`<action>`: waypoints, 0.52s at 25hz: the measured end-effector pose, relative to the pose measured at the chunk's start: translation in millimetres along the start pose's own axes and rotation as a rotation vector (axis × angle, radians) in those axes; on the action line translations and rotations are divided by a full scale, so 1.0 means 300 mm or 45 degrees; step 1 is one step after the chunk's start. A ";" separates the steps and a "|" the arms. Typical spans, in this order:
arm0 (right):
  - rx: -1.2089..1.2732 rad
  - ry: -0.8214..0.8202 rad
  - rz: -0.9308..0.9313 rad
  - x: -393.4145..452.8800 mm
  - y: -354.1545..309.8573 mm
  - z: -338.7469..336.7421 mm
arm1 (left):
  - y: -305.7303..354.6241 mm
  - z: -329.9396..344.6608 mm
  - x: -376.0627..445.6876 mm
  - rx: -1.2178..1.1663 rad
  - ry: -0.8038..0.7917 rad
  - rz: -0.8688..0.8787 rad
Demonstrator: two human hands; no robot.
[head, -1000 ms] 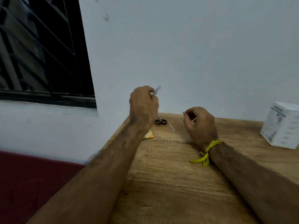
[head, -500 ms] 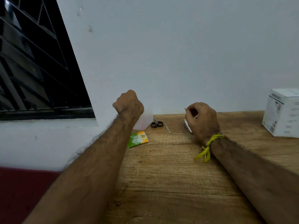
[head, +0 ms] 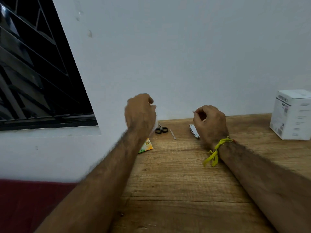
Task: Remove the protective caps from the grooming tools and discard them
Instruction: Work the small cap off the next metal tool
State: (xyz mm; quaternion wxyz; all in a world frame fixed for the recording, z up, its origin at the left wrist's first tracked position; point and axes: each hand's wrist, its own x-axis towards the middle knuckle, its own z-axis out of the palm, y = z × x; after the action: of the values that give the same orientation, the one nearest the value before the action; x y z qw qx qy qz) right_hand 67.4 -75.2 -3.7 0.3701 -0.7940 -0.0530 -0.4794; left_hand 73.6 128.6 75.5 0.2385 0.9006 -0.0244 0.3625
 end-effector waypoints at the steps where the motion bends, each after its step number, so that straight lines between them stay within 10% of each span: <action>1: 0.002 0.003 0.007 0.000 0.000 0.000 | 0.021 0.019 -0.044 -0.063 -0.067 0.019; 5: 0.002 -0.004 -0.007 0.002 0.002 -0.002 | 0.072 0.176 -0.139 -0.066 -0.539 -0.138; 13: 0.010 -0.006 0.037 0.010 0.015 0.002 | 0.154 0.236 -0.092 0.158 -0.624 -0.312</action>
State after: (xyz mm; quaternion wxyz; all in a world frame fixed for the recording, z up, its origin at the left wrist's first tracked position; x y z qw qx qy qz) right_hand 71.4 -78.9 -3.7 0.3801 -0.7943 -0.0443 -0.4718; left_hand 88.7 52.7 32.1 0.2120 0.9705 0.0500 0.1030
